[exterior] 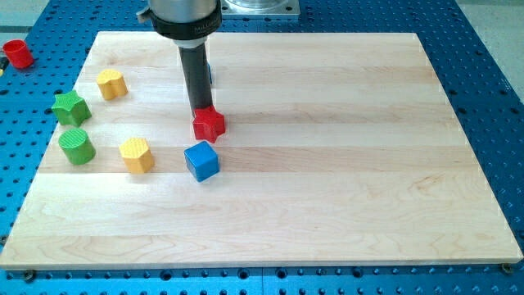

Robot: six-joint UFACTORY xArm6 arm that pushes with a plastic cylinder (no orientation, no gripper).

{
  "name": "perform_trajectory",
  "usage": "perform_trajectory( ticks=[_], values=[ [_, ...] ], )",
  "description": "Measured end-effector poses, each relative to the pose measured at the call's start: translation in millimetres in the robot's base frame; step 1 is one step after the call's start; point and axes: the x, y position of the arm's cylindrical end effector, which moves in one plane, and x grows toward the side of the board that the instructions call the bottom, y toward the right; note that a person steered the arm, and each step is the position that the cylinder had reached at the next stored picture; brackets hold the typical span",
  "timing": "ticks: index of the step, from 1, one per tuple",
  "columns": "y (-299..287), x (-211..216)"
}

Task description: Move the triangle to the right of the yellow heart

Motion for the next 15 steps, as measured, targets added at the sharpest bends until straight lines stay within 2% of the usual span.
perform_trajectory(
  ticks=[3, 4, 5, 8, 10, 11, 12, 13, 15],
  values=[
    [18, 0],
    [45, -31],
    [47, -66],
    [78, -74],
    [24, -77],
    [44, -77],
    [35, -89],
    [-1, -89],
    [-27, -89]
  ],
)
